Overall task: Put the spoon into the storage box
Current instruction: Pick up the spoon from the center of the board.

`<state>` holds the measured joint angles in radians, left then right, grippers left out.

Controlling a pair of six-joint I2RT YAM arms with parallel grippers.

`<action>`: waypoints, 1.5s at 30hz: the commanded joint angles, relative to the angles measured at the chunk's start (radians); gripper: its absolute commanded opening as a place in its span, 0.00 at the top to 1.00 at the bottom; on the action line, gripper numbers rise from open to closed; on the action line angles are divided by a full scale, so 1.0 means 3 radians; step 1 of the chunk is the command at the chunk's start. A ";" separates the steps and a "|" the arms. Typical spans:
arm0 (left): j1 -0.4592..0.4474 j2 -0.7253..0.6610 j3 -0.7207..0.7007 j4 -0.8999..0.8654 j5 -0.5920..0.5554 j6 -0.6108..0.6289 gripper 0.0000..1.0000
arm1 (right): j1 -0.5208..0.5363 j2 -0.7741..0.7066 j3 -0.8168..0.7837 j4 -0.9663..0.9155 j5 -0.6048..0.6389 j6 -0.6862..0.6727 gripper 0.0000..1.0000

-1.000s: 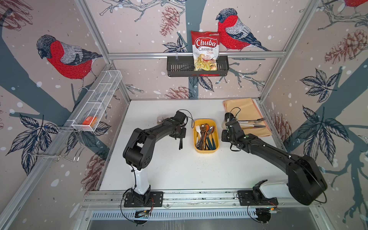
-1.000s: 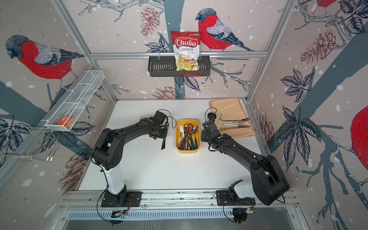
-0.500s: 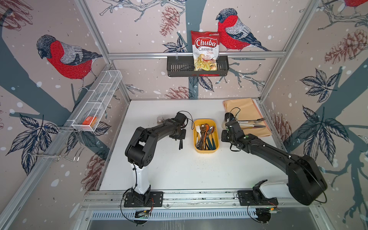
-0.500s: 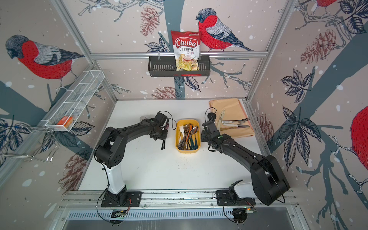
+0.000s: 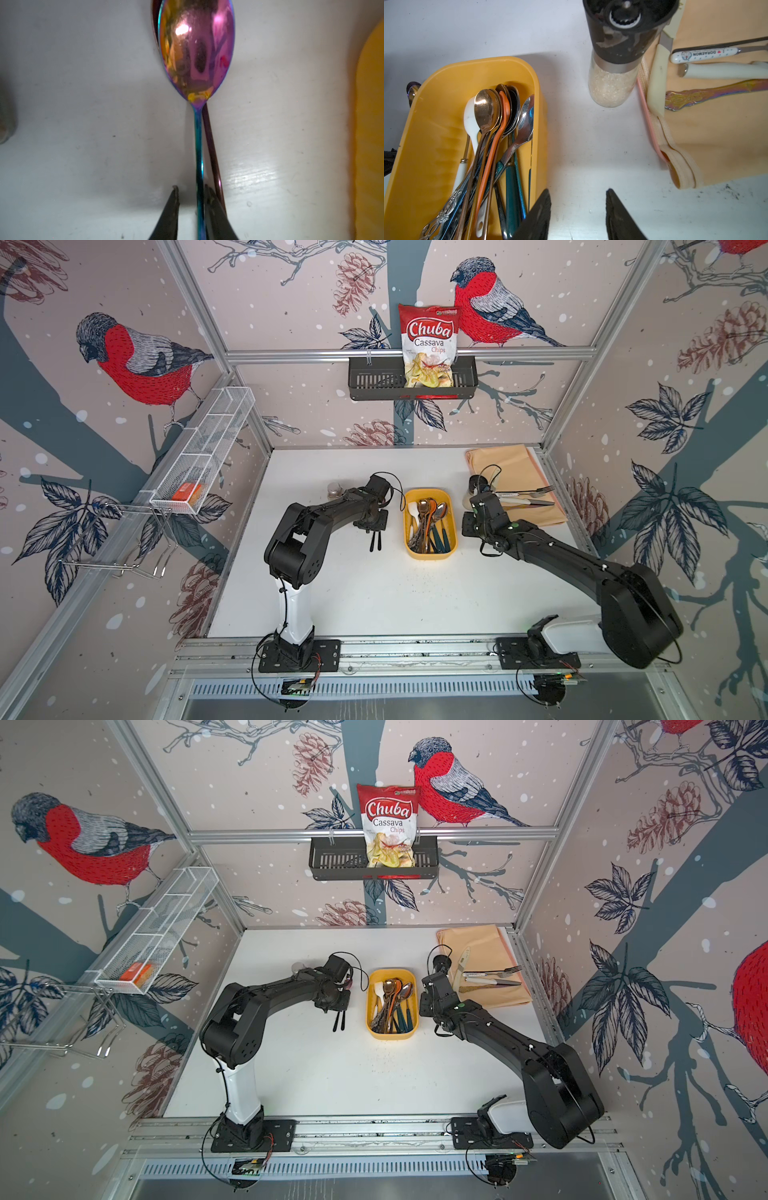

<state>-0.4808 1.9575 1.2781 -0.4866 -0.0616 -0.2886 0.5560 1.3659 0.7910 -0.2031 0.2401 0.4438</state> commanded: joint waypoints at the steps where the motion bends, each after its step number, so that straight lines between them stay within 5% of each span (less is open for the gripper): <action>1: 0.0015 0.0078 0.0022 -0.0035 0.0012 0.0016 0.77 | 0.0006 -0.0017 -0.0011 -0.0019 0.0074 0.0028 0.55; 18: 0.0013 0.0225 0.0159 -0.0058 0.0036 0.0038 1.00 | -0.0002 -0.0005 0.0010 -0.0019 0.0084 0.0008 0.55; 36: 0.0008 -0.0160 0.0413 -0.0243 0.0059 0.0053 1.00 | -0.0002 0.0034 0.0066 -0.0031 0.0089 0.0008 0.55; 45: -0.0059 -0.0451 0.0548 -0.0055 0.0516 -0.0450 1.00 | -0.0002 0.0044 0.0058 -0.0018 0.0094 0.0040 0.55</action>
<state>-0.4858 1.8458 1.4338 -0.5369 0.0170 -0.3458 0.5556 1.3754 0.8043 -0.2035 0.2546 0.4450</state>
